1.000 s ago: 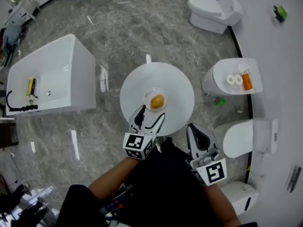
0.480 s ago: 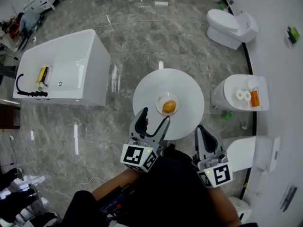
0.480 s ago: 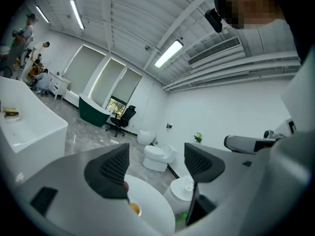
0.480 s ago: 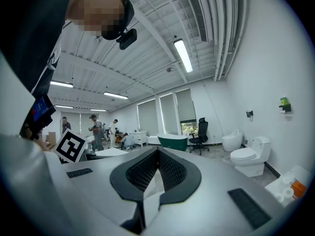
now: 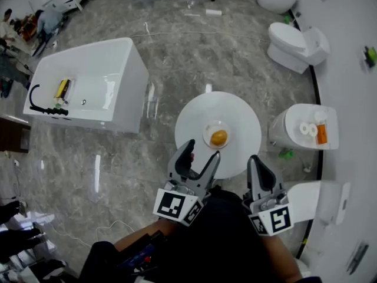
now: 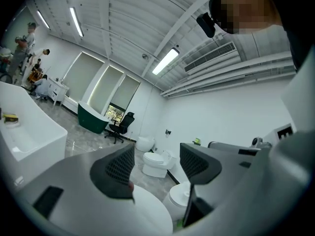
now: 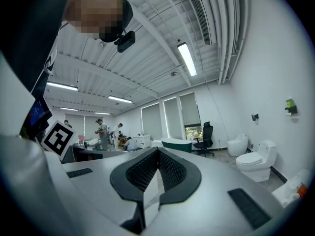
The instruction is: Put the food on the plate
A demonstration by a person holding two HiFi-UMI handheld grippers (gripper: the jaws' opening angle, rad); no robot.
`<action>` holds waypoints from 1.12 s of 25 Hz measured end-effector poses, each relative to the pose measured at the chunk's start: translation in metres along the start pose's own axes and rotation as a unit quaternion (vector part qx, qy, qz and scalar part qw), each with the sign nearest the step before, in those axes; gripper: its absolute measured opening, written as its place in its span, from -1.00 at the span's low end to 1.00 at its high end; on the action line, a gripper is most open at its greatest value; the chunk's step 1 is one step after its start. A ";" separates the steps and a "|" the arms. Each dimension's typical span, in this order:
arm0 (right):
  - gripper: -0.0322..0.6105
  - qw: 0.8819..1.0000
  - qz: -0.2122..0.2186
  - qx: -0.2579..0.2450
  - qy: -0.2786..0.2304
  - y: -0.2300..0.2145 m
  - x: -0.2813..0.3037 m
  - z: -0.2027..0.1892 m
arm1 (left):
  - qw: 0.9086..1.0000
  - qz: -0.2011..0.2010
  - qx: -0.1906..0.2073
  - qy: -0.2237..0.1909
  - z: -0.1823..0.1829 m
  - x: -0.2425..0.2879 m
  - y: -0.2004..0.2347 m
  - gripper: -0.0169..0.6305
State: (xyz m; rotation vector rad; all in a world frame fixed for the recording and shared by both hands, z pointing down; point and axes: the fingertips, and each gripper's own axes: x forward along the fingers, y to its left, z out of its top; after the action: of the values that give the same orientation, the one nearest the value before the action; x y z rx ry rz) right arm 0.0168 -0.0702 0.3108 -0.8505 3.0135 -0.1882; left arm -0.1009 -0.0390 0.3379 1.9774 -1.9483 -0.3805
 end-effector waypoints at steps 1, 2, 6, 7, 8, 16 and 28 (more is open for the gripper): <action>-0.88 1.000 0.004 0.000 -0.002 0.005 0.002 0.000 | 1.000 0.002 0.000 0.000 0.001 -0.003 0.001 -0.07; -0.88 1.000 0.009 -0.001 -0.004 0.010 0.004 0.000 | 1.000 0.004 -0.001 -0.002 0.002 -0.006 0.003 -0.12; -0.88 0.999 0.032 -0.002 -0.010 0.026 0.014 0.004 | 1.000 0.021 0.001 -0.011 0.012 -0.019 0.014 -0.51; -0.88 0.999 0.038 -0.002 -0.011 0.029 0.015 0.004 | 1.000 0.025 0.006 -0.012 0.013 -0.022 0.015 -0.57; -0.88 0.999 0.043 0.000 -0.011 0.031 0.017 0.003 | 0.999 0.029 0.012 -0.013 0.013 -0.025 0.015 -0.62; -0.88 0.996 0.081 -0.011 -0.023 0.067 0.039 0.006 | 0.997 0.061 0.041 -0.033 0.025 -0.051 0.031 -0.95; -0.88 0.995 0.088 -0.045 -0.013 0.081 0.053 0.003 | 0.996 0.062 0.043 -0.039 0.033 -0.052 0.041 -0.95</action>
State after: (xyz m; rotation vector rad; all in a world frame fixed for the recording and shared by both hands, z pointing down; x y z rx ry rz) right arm -0.0707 -0.0300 0.3003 -0.5825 3.0718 -0.0394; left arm -0.1530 0.0110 0.3226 1.9060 -2.1579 -0.3531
